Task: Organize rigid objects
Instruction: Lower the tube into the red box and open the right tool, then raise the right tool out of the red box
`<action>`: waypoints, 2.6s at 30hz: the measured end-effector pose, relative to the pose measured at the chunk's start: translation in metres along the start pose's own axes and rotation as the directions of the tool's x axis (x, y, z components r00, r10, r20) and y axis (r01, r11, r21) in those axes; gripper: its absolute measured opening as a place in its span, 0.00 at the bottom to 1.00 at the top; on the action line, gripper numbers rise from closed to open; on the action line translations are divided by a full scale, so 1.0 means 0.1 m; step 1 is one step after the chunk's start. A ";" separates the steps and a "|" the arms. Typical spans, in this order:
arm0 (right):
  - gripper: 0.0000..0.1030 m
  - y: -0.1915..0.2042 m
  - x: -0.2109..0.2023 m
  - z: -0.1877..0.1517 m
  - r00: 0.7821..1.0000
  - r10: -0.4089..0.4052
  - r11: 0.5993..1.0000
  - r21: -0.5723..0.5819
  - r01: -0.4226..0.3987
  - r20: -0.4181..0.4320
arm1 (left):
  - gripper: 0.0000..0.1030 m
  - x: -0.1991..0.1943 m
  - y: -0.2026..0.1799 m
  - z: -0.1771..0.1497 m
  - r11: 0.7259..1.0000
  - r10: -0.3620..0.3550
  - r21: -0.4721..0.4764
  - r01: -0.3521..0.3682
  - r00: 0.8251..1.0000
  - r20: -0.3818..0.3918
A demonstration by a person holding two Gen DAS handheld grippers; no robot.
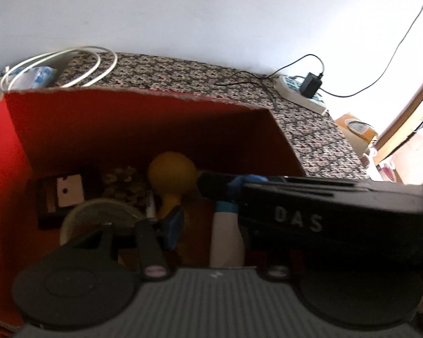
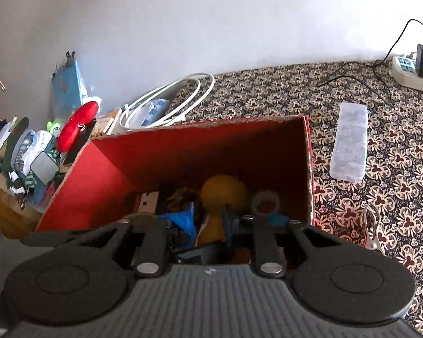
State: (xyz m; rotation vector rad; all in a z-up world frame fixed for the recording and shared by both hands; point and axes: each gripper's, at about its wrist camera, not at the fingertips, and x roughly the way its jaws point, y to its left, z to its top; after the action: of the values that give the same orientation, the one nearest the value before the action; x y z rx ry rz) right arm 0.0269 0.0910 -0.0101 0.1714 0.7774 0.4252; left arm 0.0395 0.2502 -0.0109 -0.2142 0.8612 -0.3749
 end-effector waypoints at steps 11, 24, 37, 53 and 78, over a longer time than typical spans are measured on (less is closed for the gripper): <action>0.01 -0.05 -0.04 -0.03 0.998 0.031 0.998 0.044 -0.034 0.063 | 0.40 -0.01 -0.03 0.02 0.991 0.118 0.056 -0.120 0.993 0.027; 0.02 -0.08 -0.11 -0.05 0.993 0.046 0.995 0.088 -0.056 0.107 | 0.46 -0.08 0.02 0.03 0.975 0.217 0.043 -0.219 0.975 0.035; 0.10 -0.15 -0.33 -0.16 0.989 0.032 0.993 0.108 -0.047 0.141 | 0.52 -0.25 -0.04 -0.03 0.948 0.315 0.045 -0.316 0.949 0.028; 0.10 -0.14 -0.81 -0.41 0.970 0.050 0.997 0.037 -0.061 0.238 | 0.55 -0.63 -0.42 -0.20 0.922 0.362 0.109 -0.372 0.927 0.096; 0.09 -1.45 -1.38 -0.82 0.958 -0.051 0.957 0.289 -0.035 0.283 | 0.54 -0.52 -1.65 -0.36 0.929 0.189 0.288 -0.233 0.967 0.173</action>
State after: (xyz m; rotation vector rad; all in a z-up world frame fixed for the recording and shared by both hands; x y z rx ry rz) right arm -0.0737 -0.1002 -0.0232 0.4956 0.5490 0.2671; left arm -0.0573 0.1194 0.0574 0.1389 0.6664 -0.2820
